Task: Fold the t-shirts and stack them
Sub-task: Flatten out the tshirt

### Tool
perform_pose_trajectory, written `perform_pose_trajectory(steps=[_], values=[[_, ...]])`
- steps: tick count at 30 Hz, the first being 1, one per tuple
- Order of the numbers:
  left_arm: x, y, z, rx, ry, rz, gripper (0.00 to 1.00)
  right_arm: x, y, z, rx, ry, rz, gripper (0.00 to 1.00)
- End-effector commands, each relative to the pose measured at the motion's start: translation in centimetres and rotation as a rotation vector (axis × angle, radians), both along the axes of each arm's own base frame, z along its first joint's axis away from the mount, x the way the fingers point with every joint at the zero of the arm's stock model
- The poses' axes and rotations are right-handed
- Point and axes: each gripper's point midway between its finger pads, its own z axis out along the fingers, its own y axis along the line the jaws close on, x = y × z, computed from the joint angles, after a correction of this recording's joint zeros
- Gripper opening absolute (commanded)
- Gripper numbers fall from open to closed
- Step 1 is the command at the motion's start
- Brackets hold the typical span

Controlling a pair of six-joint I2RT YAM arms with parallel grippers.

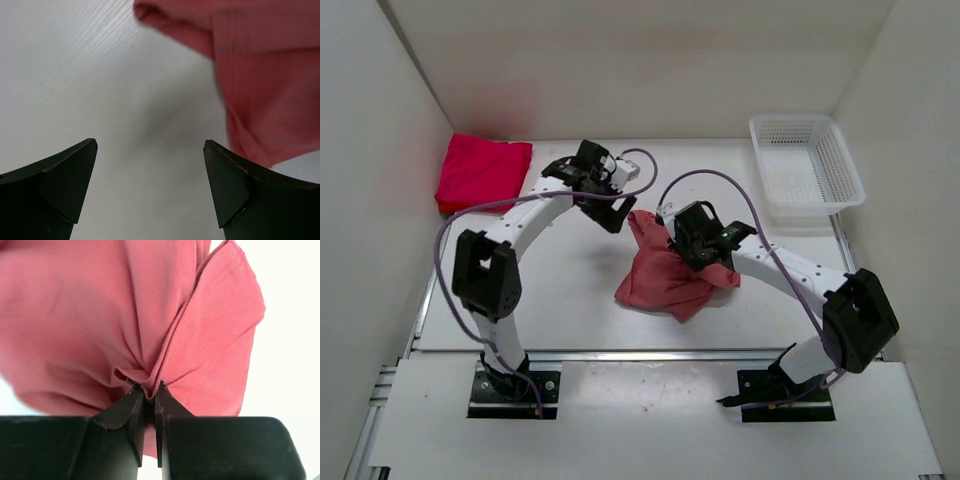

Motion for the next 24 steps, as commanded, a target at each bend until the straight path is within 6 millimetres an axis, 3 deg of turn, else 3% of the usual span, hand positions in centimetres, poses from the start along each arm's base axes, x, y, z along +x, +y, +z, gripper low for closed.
perform_pose_trajectory(steps=[1,2,4,6,10,14,17,20,24], values=[[1.6,-4.2,0.0,-0.131,0.046,-0.039,0.99,-0.6,1.0,2.9,0.127,-0.015,0.066,0.0],[2.4,-5.4,1.1,-0.166,0.022,-0.048,0.98,-1.1,1.3,3.6,0.163,-0.018,0.092,0.0],[3.6,-7.0,0.6,-0.174,0.018,-0.076,0.99,-1.9,1.5,4.2,0.248,0.031,0.118,0.0],[3.8,-9.9,1.2,-0.24,0.03,-0.135,0.99,-3.4,1.4,3.3,0.281,0.099,0.132,0.0],[4.2,-13.3,0.7,-0.334,0.086,-0.179,0.98,-4.4,1.9,2.7,0.319,0.13,0.179,0.0],[2.2,-15.3,0.9,-0.492,0.229,-0.231,0.98,-4.3,1.6,1.9,0.326,0.143,0.173,0.0],[-0.5,-15.9,0.7,-0.595,0.366,-0.275,0.98,-3.9,1.1,1.7,0.316,0.14,0.154,0.0],[-2.1,-16.0,-2.1,-0.631,0.509,-0.215,0.99,-4.2,1.4,1.7,0.319,0.149,0.168,0.0],[-1.7,-18.1,-3.0,-0.607,0.514,-0.172,0.98,-4.4,1.5,1.4,0.311,0.17,0.172,0.0]])
